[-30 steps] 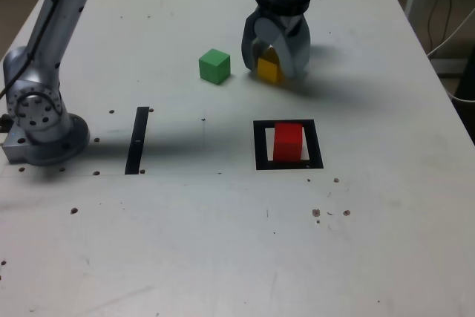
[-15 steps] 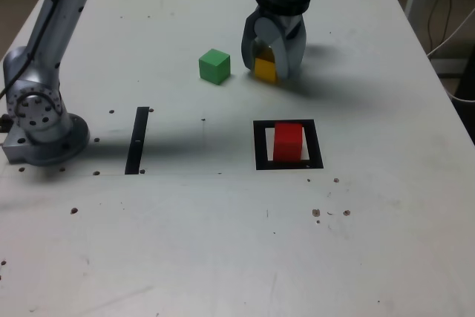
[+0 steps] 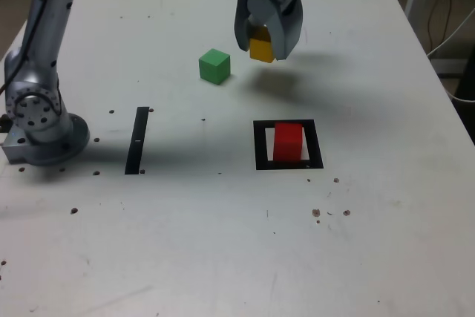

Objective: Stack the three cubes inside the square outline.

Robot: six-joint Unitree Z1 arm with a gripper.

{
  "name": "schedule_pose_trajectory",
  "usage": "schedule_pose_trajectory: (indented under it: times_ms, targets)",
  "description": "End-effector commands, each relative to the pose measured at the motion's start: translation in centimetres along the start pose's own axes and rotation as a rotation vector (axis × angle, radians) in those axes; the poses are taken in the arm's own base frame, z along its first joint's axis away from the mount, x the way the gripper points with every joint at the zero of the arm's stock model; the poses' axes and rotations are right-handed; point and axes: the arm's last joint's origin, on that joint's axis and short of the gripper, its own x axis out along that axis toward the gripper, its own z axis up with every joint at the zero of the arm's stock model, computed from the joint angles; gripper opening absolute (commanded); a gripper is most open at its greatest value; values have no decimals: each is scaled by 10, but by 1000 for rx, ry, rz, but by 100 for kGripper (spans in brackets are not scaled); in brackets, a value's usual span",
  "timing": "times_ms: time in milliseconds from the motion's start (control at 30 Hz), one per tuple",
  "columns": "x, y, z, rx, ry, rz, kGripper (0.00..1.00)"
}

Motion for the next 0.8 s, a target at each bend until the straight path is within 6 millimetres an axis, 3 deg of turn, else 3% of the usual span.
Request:
schedule_pose_trajectory:
  times_ms: [0, 500, 767]
  targets:
    - [-8, -8, 1, -13, -10, -4, 41]
    - [-43, -80, 28, -161, -2, -51, 41]
    - [-49, -103, 48, -257, -26, -61, 40]
